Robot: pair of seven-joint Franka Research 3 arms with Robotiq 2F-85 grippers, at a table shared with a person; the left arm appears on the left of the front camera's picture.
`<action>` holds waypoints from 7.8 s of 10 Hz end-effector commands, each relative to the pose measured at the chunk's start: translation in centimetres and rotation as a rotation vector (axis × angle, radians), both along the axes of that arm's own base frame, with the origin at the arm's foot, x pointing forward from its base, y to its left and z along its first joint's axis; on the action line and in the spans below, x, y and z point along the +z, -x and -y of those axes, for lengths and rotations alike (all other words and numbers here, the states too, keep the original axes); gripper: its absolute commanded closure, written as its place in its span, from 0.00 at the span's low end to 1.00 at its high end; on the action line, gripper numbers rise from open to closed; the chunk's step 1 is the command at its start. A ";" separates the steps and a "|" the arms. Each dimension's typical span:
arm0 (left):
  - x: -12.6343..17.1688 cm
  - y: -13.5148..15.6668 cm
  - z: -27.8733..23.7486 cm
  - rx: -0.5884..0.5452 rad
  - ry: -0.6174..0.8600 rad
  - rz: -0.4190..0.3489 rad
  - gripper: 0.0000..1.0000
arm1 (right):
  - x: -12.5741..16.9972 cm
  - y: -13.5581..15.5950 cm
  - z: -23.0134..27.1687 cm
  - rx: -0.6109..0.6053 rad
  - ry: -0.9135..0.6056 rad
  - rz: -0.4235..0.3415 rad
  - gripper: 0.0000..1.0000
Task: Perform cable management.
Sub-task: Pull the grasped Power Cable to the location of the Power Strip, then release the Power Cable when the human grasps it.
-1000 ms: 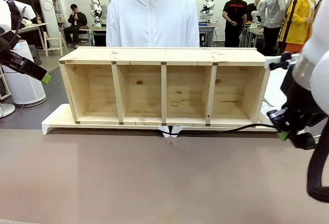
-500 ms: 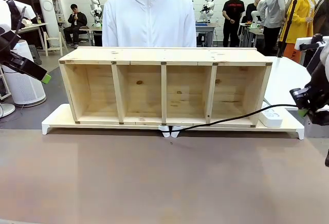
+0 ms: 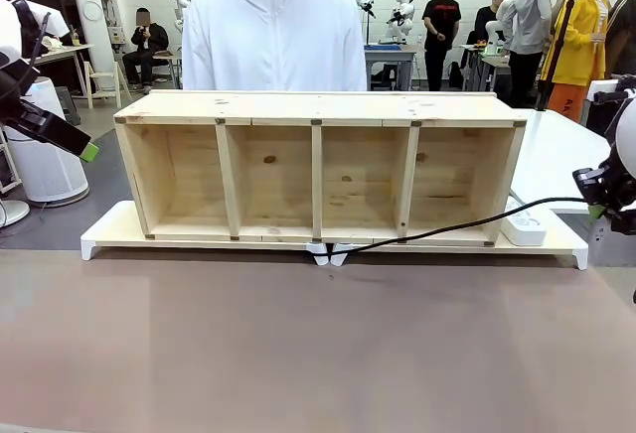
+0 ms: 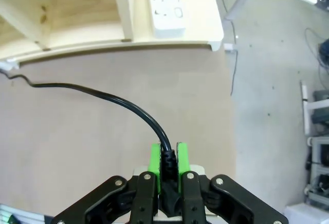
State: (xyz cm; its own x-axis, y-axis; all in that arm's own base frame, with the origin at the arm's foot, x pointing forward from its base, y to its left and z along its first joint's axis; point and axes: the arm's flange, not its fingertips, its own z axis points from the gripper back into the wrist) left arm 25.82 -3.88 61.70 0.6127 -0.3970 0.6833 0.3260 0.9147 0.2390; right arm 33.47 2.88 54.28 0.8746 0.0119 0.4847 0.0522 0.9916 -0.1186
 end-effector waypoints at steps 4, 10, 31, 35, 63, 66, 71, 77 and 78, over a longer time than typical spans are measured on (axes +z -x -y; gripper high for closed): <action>0.0 0.0 0.0 0.004 -0.003 0.002 0.00 | 0.1 -5.6 2.6 -0.008 -0.027 0.172 0.84; 0.0 0.0 0.0 0.004 -0.003 0.002 0.00 | -0.5 -7.0 3.0 -0.017 -0.051 0.154 0.84; 0.0 0.0 0.0 0.004 -0.003 0.002 0.00 | 0.1 -21.2 5.5 0.129 -0.072 0.218 0.84; 0.0 0.0 0.0 0.004 -0.003 0.002 0.00 | -0.5 -20.6 4.8 0.100 -0.060 0.189 0.84; 0.0 0.0 0.0 0.004 -0.003 0.002 0.00 | -0.5 -20.6 4.6 0.101 -0.066 0.187 0.07; 0.0 0.0 0.0 0.004 -0.003 0.002 0.00 | -0.5 -20.6 4.6 0.101 -0.066 0.187 0.07; 0.0 0.0 0.0 0.004 -0.003 0.002 0.00 | -0.5 -20.6 4.6 0.101 -0.066 0.187 0.07; 0.0 0.0 0.0 0.004 -0.003 0.002 0.00 | -0.5 -20.6 4.6 0.101 -0.066 0.187 0.07; 0.0 0.0 0.0 0.004 -0.003 0.002 0.00 | -0.5 -20.6 4.6 0.101 -0.066 0.187 0.07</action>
State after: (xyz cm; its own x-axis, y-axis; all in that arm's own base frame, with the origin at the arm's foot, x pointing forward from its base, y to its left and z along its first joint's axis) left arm 25.82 -3.88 61.70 0.6127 -0.3970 0.6833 0.3259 0.9147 0.2391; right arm 54.03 -1.77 53.77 0.7652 0.0592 0.6411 -0.0328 0.9981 -0.0531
